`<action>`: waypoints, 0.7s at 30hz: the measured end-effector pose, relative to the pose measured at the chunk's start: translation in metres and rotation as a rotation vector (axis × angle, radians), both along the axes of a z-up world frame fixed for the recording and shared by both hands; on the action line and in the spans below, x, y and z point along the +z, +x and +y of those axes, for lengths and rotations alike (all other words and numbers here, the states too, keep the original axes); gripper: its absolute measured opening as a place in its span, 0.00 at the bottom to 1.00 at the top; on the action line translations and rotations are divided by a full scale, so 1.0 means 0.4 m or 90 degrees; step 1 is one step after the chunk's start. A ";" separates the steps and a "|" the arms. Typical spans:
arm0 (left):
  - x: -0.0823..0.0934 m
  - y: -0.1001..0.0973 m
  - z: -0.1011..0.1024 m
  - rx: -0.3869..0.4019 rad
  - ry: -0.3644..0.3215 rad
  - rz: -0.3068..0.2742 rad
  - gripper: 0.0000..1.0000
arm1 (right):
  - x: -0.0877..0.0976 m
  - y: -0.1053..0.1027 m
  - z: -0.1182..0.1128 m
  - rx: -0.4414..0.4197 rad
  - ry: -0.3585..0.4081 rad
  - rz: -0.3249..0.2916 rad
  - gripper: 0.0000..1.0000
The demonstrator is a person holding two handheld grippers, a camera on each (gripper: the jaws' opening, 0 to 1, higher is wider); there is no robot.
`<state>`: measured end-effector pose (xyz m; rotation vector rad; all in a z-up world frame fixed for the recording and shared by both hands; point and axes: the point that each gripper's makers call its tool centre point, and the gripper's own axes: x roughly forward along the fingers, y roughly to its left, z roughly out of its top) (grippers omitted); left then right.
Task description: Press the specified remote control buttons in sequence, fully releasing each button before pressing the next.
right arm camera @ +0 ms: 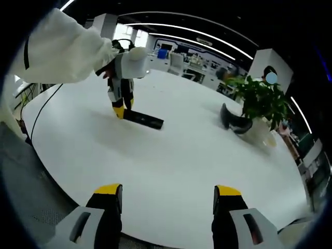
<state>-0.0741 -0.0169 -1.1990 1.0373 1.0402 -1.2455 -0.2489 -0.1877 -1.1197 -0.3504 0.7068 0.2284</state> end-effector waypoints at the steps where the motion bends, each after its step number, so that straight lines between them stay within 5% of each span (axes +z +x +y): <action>1: 0.000 -0.005 0.000 0.001 -0.003 0.000 0.23 | -0.001 0.000 0.001 0.000 0.001 0.000 0.71; 21: 0.000 -0.086 0.001 -0.010 0.020 0.002 0.23 | -0.004 -0.001 -0.002 -0.001 -0.007 0.003 0.70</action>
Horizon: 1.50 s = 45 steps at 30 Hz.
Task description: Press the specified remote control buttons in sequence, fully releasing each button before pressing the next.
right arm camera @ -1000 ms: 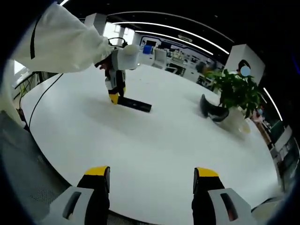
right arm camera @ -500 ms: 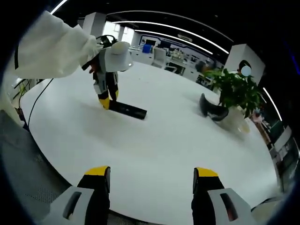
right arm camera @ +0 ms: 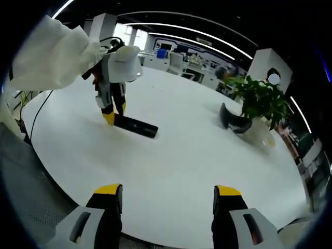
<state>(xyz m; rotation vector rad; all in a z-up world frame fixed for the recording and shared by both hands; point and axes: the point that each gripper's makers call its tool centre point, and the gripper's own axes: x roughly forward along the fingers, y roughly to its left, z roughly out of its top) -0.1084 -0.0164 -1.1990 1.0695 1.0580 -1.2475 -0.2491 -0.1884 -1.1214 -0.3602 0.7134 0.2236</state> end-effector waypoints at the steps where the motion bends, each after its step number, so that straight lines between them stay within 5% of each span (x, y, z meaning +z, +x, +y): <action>1: 0.000 -0.004 0.000 0.002 0.002 0.000 0.23 | 0.000 0.000 -0.001 -0.001 0.001 0.000 0.70; 45: 0.004 -0.174 0.012 0.048 -0.044 0.006 0.24 | 0.011 0.001 -0.005 -0.004 -0.010 -0.016 0.66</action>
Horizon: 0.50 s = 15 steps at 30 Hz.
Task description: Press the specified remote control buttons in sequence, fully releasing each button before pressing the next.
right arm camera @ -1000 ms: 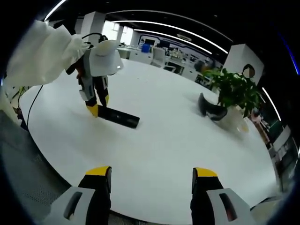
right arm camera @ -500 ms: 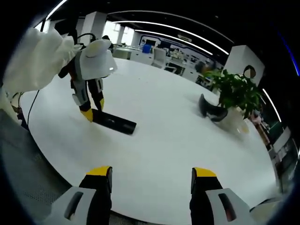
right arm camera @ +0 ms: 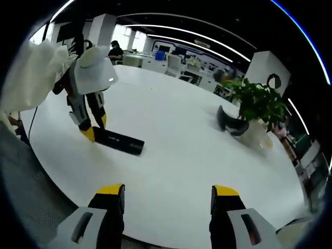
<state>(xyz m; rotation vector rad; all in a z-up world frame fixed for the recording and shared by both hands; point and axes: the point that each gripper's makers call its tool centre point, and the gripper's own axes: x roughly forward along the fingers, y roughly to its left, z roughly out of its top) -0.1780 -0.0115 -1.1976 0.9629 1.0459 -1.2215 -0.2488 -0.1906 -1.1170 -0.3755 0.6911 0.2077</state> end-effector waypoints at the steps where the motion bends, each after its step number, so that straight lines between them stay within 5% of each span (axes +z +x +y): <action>1: 0.000 -0.004 0.000 0.001 -0.003 0.000 0.24 | 0.001 0.000 0.001 0.001 -0.001 -0.001 0.66; 15: 0.000 -0.083 -0.003 -0.007 -0.036 -0.001 0.24 | -0.002 -0.003 0.010 0.017 -0.007 0.004 0.62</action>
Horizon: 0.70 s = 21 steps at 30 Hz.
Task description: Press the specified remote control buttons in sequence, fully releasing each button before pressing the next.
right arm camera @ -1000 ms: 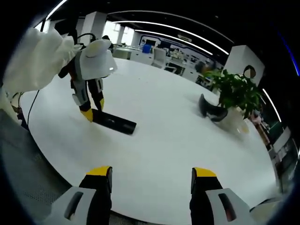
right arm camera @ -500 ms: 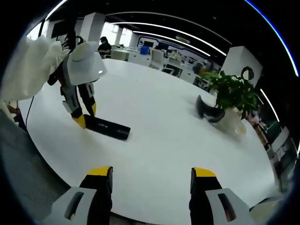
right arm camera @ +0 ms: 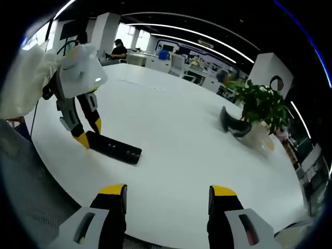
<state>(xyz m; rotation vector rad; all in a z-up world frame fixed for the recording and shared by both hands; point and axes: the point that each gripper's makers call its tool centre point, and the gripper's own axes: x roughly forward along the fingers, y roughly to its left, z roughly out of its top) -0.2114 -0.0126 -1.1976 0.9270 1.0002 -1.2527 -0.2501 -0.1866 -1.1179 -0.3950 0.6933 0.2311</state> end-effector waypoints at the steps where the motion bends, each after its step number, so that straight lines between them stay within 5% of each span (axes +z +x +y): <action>1: 0.000 -0.004 0.000 -0.003 -0.001 -0.001 0.24 | 0.001 0.000 -0.001 -0.001 0.001 -0.001 0.61; 21: 0.002 -0.122 -0.009 -0.043 -0.041 0.000 0.24 | -0.021 -0.018 0.039 0.028 0.053 0.062 0.40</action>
